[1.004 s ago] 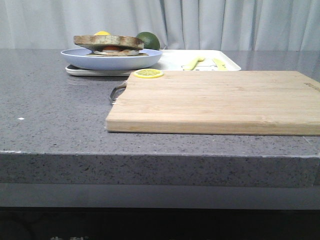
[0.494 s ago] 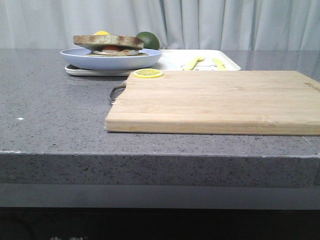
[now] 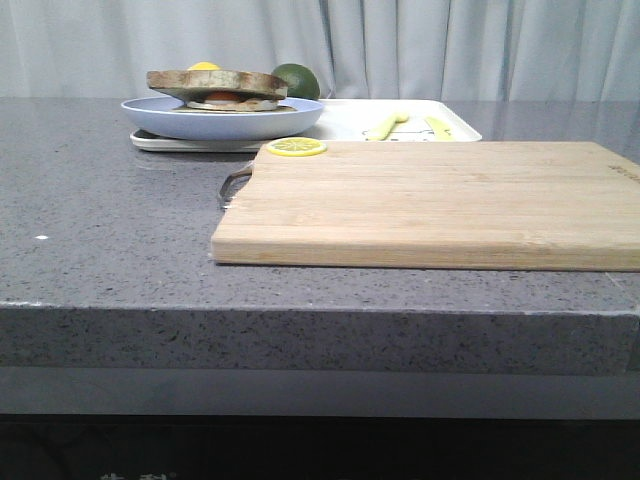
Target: Place bread and move sandwich to tray
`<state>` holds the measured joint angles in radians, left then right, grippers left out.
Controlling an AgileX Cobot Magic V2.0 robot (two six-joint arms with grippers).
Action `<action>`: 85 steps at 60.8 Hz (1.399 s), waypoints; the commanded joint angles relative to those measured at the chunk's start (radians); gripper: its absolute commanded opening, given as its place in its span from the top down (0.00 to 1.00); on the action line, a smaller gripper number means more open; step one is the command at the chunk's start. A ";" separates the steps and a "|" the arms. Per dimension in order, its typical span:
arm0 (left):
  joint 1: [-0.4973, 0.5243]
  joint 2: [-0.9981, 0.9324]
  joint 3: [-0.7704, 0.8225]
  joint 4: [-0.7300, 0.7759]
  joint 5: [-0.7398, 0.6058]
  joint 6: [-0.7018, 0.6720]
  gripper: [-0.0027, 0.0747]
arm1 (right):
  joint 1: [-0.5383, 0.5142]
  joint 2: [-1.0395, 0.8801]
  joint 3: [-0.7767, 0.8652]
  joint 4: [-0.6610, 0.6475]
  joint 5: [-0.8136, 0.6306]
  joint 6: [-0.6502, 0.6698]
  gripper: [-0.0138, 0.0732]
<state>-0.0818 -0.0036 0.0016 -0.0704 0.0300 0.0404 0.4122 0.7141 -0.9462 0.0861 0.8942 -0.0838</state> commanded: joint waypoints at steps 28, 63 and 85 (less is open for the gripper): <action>-0.007 -0.021 0.005 0.000 -0.089 -0.012 0.99 | 0.001 -0.002 -0.023 0.002 -0.066 0.004 0.92; -0.006 -0.021 0.005 0.000 -0.089 -0.012 0.99 | -0.330 -0.447 0.532 -0.003 -0.593 0.003 0.92; -0.006 -0.021 0.005 0.000 -0.089 -0.012 0.99 | -0.425 -0.746 0.972 -0.001 -0.931 0.003 0.92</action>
<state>-0.0818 -0.0036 0.0016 -0.0704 0.0300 0.0367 -0.0072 -0.0057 0.0014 0.0863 0.1211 -0.0838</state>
